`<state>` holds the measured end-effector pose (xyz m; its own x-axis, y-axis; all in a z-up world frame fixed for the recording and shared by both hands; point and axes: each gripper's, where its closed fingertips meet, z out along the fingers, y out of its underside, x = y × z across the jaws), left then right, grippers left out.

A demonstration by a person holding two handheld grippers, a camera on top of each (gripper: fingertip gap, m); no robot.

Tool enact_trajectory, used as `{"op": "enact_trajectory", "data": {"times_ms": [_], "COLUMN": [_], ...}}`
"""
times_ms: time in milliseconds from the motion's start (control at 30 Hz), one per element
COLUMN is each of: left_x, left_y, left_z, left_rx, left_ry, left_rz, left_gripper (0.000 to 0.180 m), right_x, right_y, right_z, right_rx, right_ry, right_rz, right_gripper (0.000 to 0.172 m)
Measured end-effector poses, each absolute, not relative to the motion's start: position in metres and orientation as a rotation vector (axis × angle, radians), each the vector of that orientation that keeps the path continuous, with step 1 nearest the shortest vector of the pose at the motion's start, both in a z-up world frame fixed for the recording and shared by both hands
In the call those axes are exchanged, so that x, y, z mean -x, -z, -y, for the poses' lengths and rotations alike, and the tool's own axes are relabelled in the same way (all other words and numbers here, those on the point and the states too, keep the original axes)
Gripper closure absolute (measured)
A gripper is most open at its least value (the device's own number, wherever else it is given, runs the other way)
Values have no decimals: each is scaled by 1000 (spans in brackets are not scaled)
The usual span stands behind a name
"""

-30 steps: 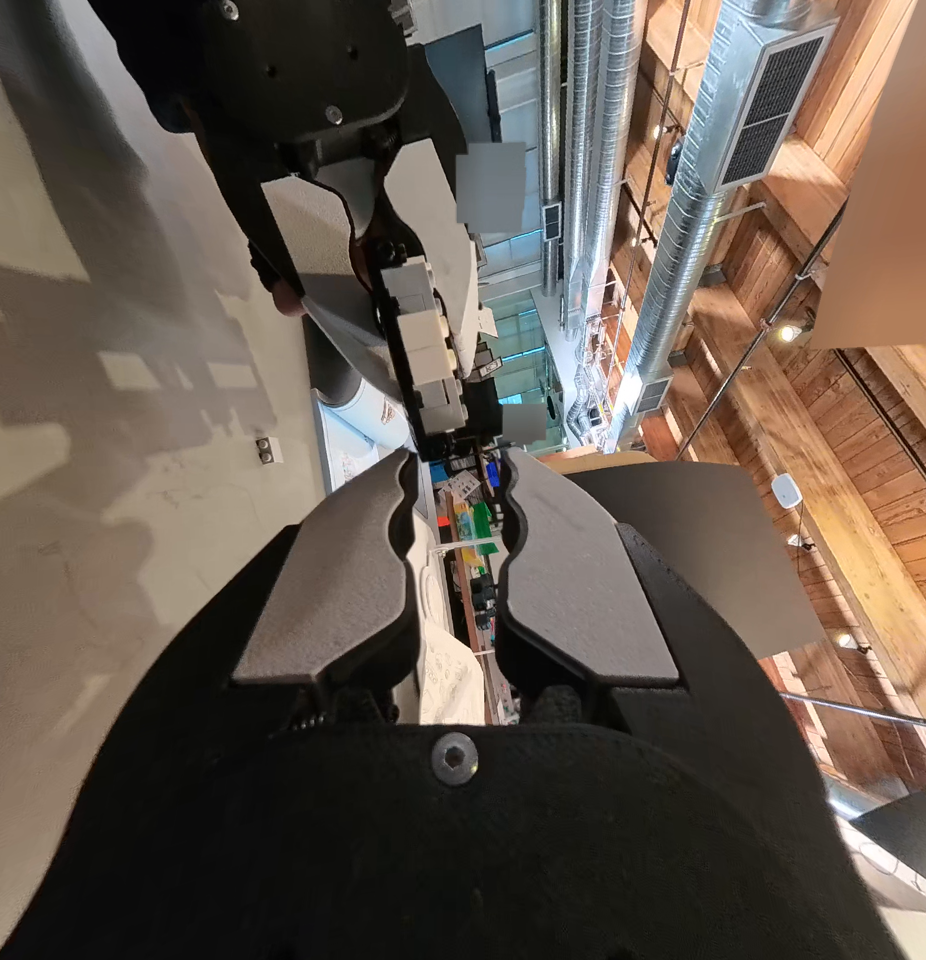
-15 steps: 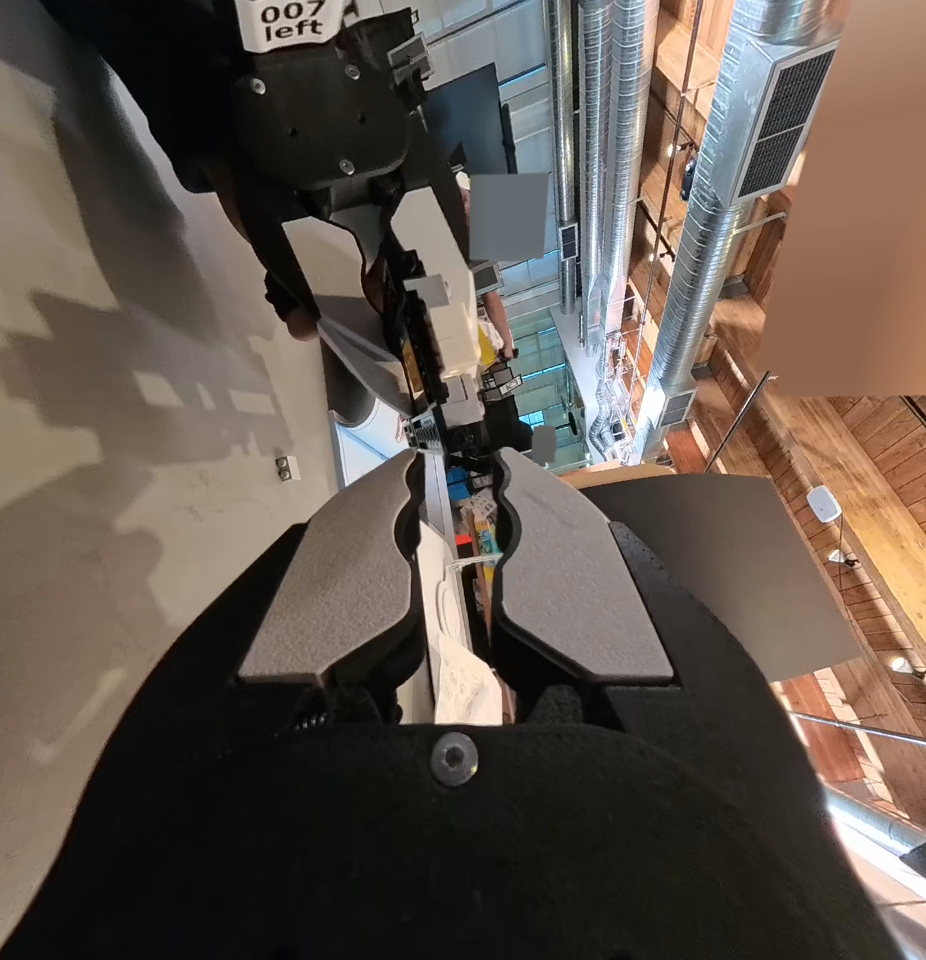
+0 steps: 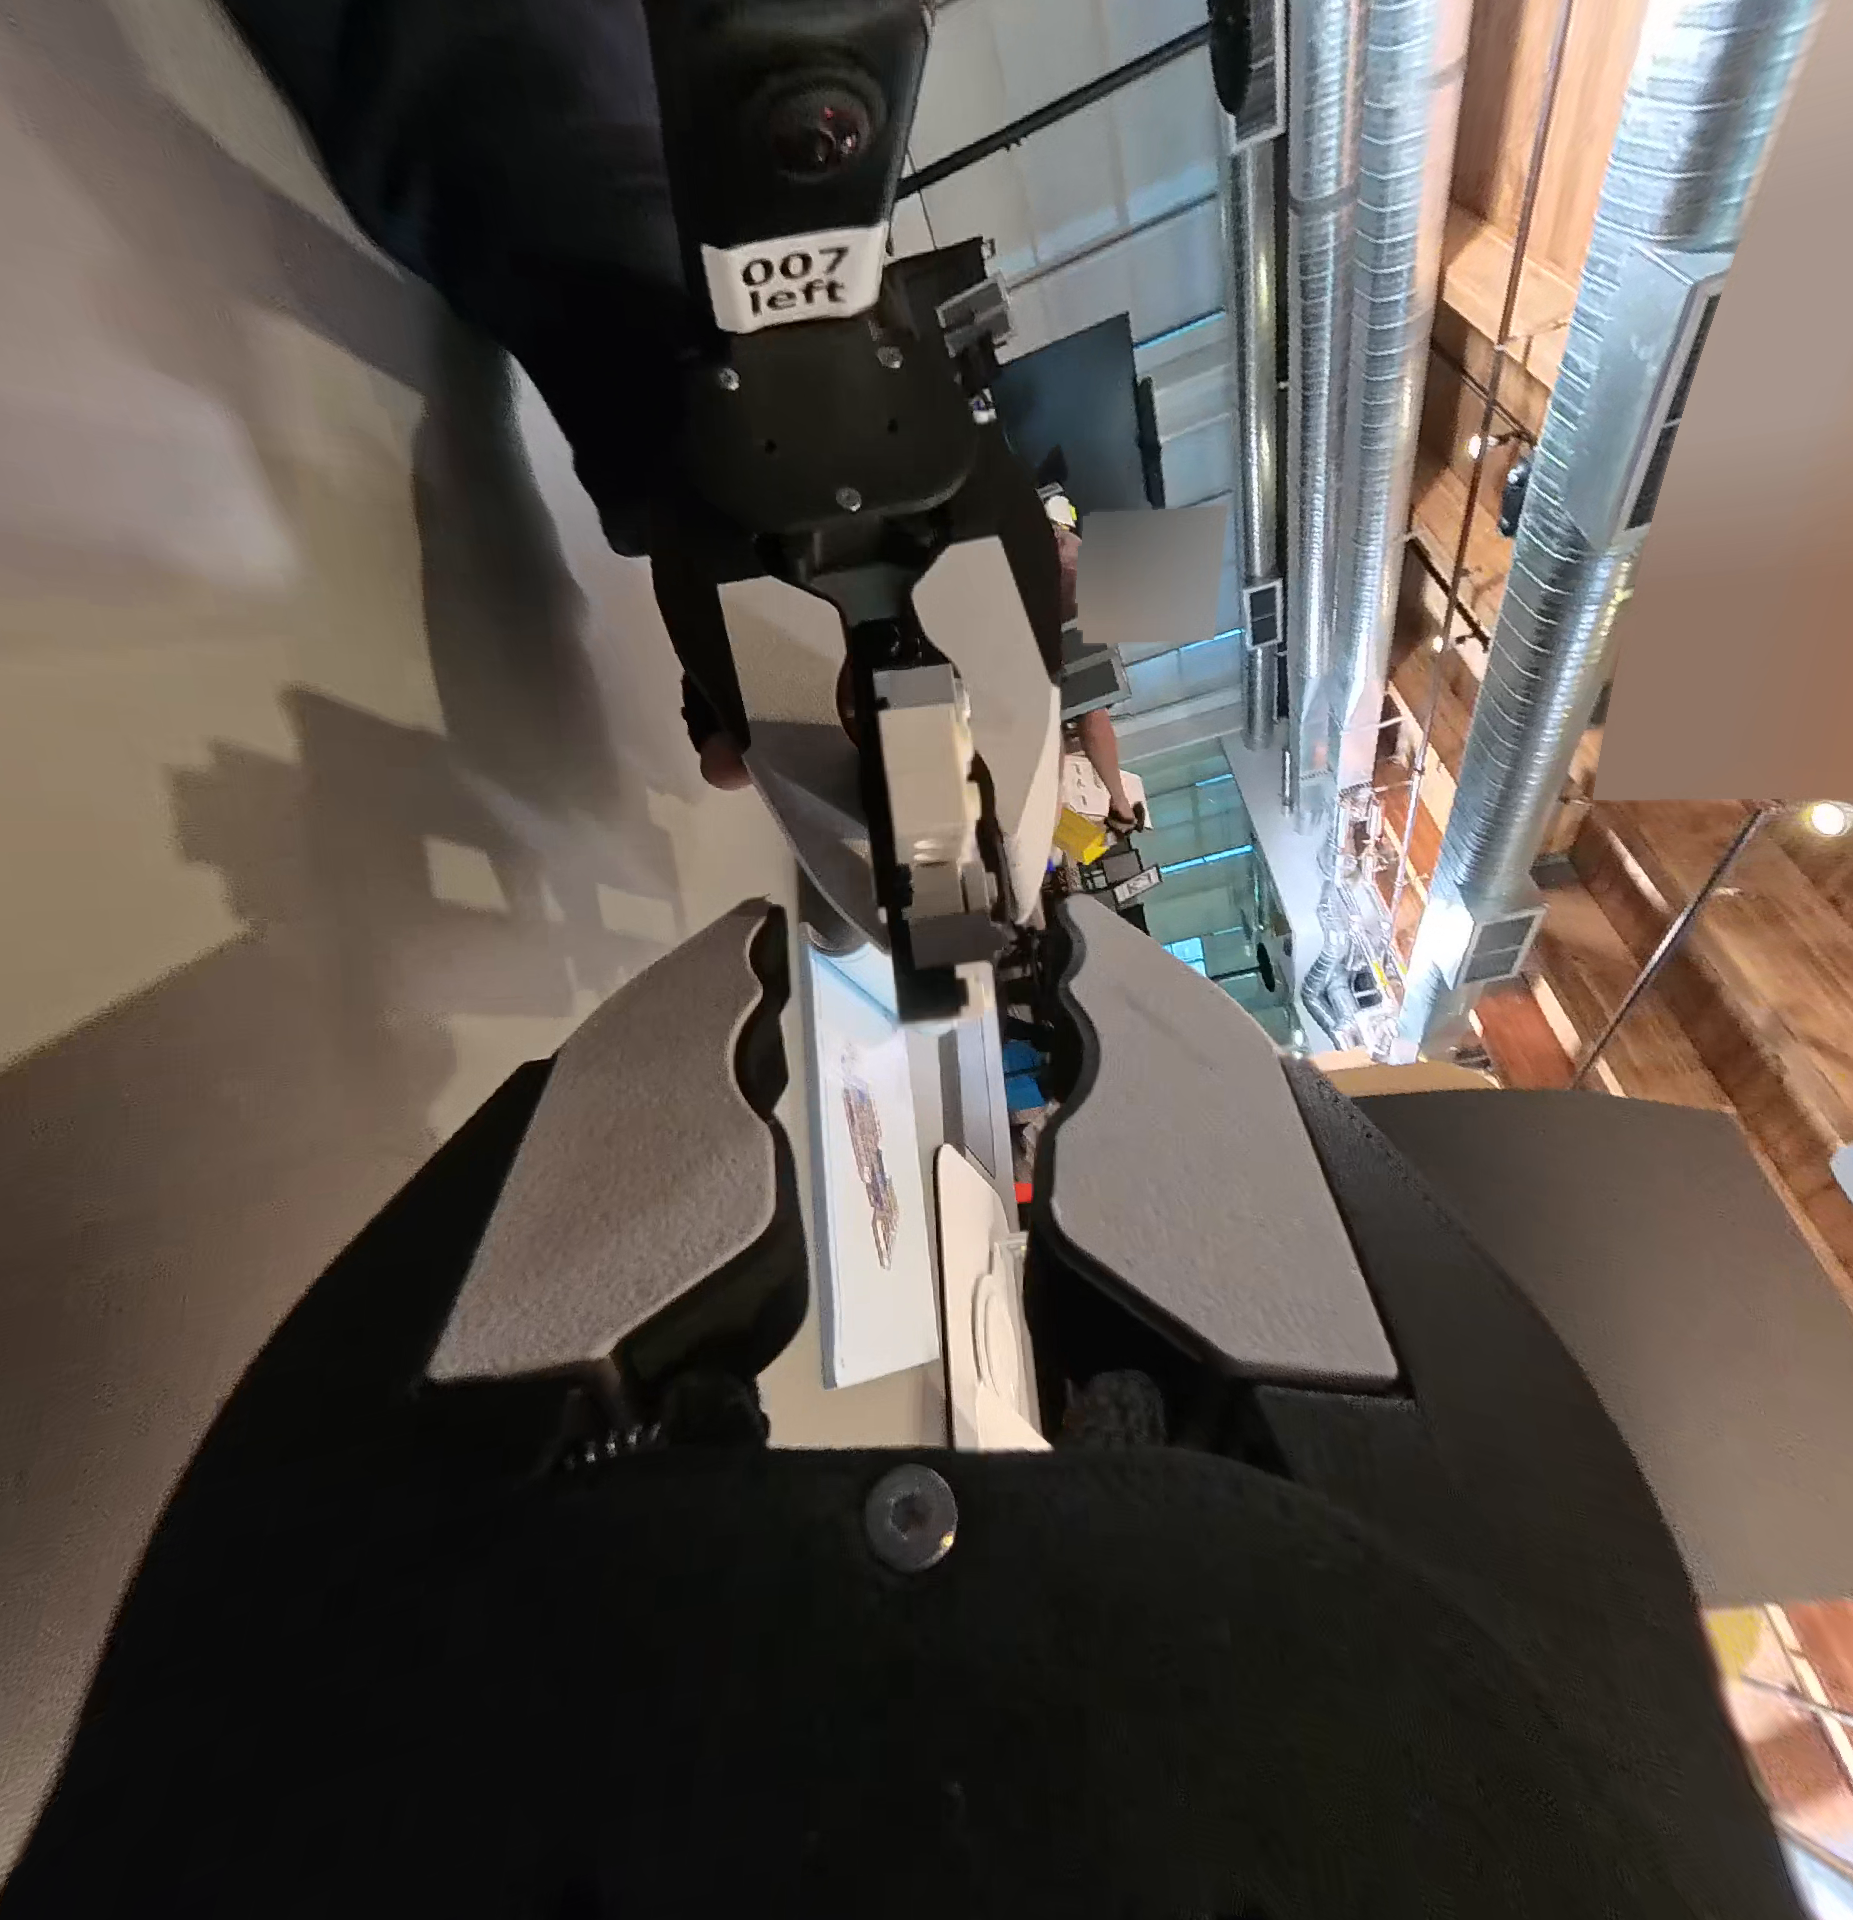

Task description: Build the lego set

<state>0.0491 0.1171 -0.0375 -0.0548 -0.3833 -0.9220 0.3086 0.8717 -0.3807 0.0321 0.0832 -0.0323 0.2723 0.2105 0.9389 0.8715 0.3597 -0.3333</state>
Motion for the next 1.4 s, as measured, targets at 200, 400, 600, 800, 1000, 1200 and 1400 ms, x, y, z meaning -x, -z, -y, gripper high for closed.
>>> {"op": "enact_trajectory", "data": {"times_ms": [200, 400, 600, 800, 1000, 1200, 1400], "left_x": [-50, -54, -55, -52, -56, -60, -67], "left_y": [41, 36, 35, 38, 33, 24, 32], "left_z": [-114, -121, -130, -139, -153, -149, -140], "left_rx": [43, 91, 128, 157, 636, 1286, 1788], "left_ry": [548, 457, 423, 440, 931, 1667, 2111], "left_rz": [-1547, -1531, -1534, -1596, -1691, -1604, -1318], "left_gripper": [155, 142, 136, 129, 130, 124, 120], "right_x": [-28, -30, -39, -55, -76, -83, -87], "right_y": [32, 35, 35, 28, 23, 28, 32], "right_z": [-82, -87, -92, -96, -102, -105, -109], "right_rx": [1117, 1098, 1115, 1140, 1163, 1164, 1156], "right_ry": [644, 741, 808, 865, 963, 1028, 1099], "right_rz": [1247, 1248, 1230, 1179, 1122, 1147, 1162], "right_gripper": [150, 152, 152, 152, 152, 152, 152]}}
